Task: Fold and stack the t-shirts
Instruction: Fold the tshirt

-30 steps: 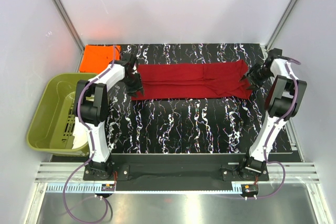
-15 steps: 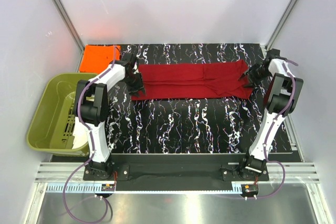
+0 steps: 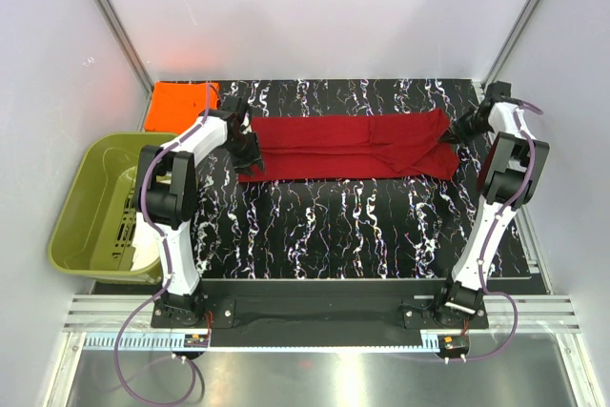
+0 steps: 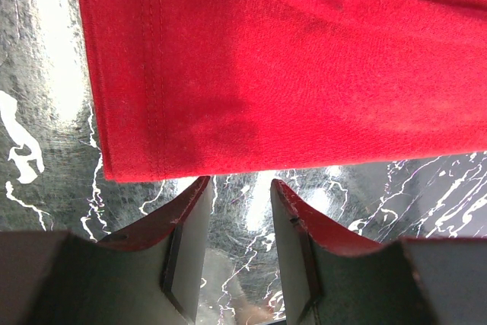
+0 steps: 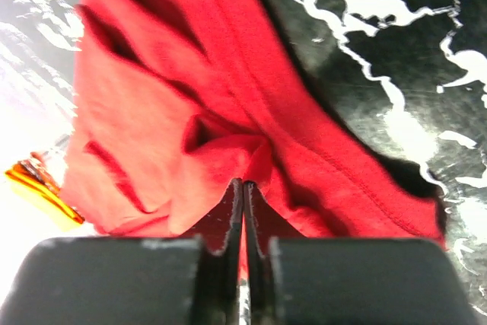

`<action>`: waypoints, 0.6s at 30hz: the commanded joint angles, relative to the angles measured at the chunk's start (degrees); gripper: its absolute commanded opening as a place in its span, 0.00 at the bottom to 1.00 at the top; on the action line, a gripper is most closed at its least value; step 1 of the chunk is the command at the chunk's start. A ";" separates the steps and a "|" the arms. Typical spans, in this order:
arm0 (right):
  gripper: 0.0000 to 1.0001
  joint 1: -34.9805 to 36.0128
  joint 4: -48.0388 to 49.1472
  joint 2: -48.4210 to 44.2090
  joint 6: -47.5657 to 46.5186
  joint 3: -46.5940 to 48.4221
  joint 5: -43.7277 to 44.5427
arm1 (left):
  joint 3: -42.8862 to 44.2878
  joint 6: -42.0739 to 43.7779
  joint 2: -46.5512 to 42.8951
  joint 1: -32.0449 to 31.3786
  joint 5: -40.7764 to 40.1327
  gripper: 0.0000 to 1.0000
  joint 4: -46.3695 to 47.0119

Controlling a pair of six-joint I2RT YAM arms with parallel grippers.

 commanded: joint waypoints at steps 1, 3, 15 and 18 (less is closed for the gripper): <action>0.01 -0.22 0.21 -0.80 1.04 5.02 -2.15 | 2.03 0.68 0.29 -0.07 0.84 0.42 0.56; 0.00 -0.22 0.21 -0.45 1.48 6.25 -2.33 | 2.03 0.59 0.64 -0.07 0.84 0.42 0.74; 0.00 1.27 1.18 0.78 5.35 10.83 -6.19 | 2.73 0.24 2.13 -0.07 -0.03 0.42 0.47; 0.00 2.24 1.27 1.40 6.58 13.11 -7.77 | 2.73 0.42 2.49 0.01 -0.65 0.42 0.12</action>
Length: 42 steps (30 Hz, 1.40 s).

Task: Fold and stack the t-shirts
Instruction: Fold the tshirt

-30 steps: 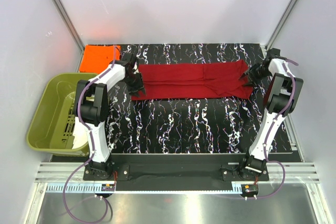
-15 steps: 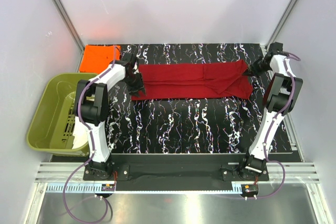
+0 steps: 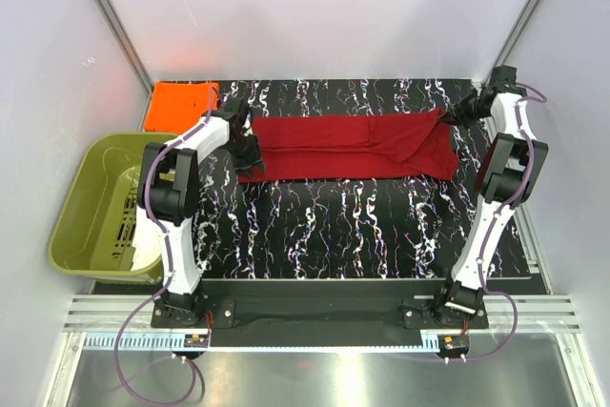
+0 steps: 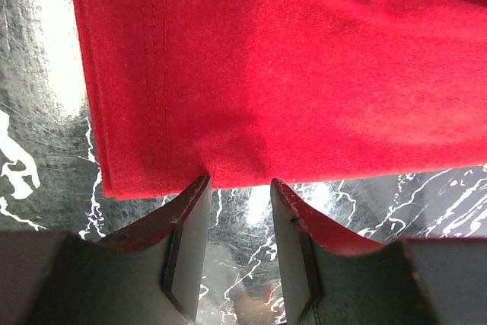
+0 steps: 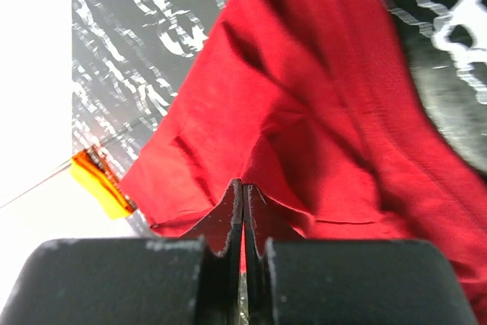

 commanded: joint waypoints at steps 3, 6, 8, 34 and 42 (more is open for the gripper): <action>0.00 2.99 0.98 0.90 3.09 5.53 -4.83 | 2.01 0.52 0.67 0.01 -0.65 0.42 0.12; 0.00 4.22 -2.26 0.46 2.74 6.68 -3.70 | 2.10 0.52 0.94 0.01 -0.65 0.42 0.12; 0.00 4.84 -4.28 -0.86 1.87 5.37 -3.26 | 2.19 0.52 0.94 0.01 -0.39 0.42 0.30; 0.00 10.29 -6.83 5.11 2.39 22.50 -10.20 | 2.54 0.52 3.31 0.01 0.05 0.42 0.12; 0.00 10.12 -5.61 3.36 0.54 17.14 -7.30 | 3.06 0.79 3.22 -0.07 0.67 0.42 -0.05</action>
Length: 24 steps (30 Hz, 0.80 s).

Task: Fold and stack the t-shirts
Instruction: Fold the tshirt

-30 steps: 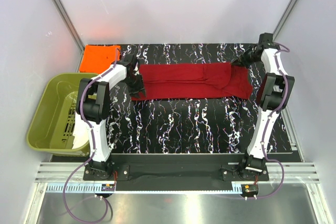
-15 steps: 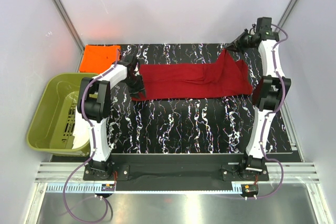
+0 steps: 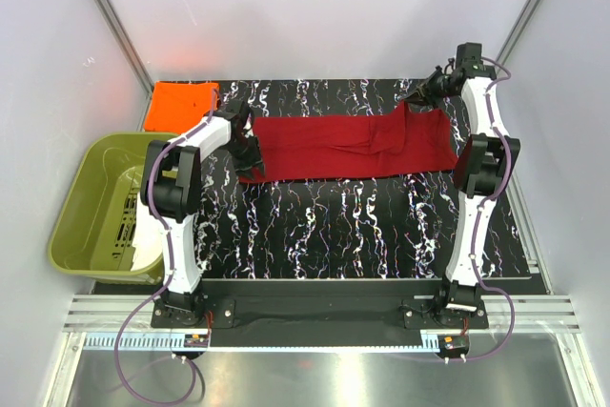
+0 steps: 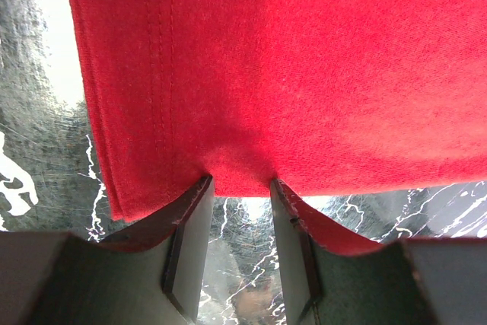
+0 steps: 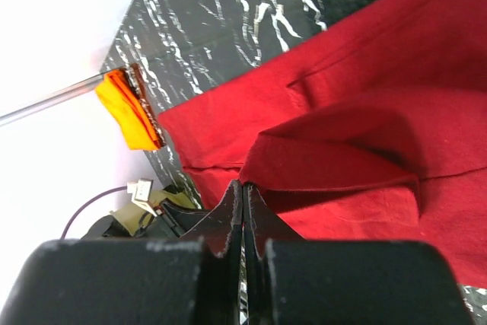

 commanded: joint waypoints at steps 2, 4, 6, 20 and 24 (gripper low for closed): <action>0.00 -0.38 0.14 -2.41 -1.25 -0.91 1.88 | 2.15 0.94 0.71 0.01 0.76 0.42 0.34; 0.00 -0.82 0.40 -3.55 -0.99 -2.05 2.50 | 2.50 1.03 0.36 -0.07 0.76 0.41 0.17; 0.00 -1.17 0.49 -5.21 -0.90 -3.63 3.03 | 2.76 1.03 -0.78 0.01 1.02 0.42 -0.01; 0.00 -5.65 6.90 -18.84 3.05 -19.63 7.33 | 7.24 -1.60 -1.49 1.24 4.44 0.45 2.36; 0.00 -6.09 9.01 -20.08 5.51 -20.07 8.30 | 6.89 -2.13 0.00 2.03 4.19 0.45 3.42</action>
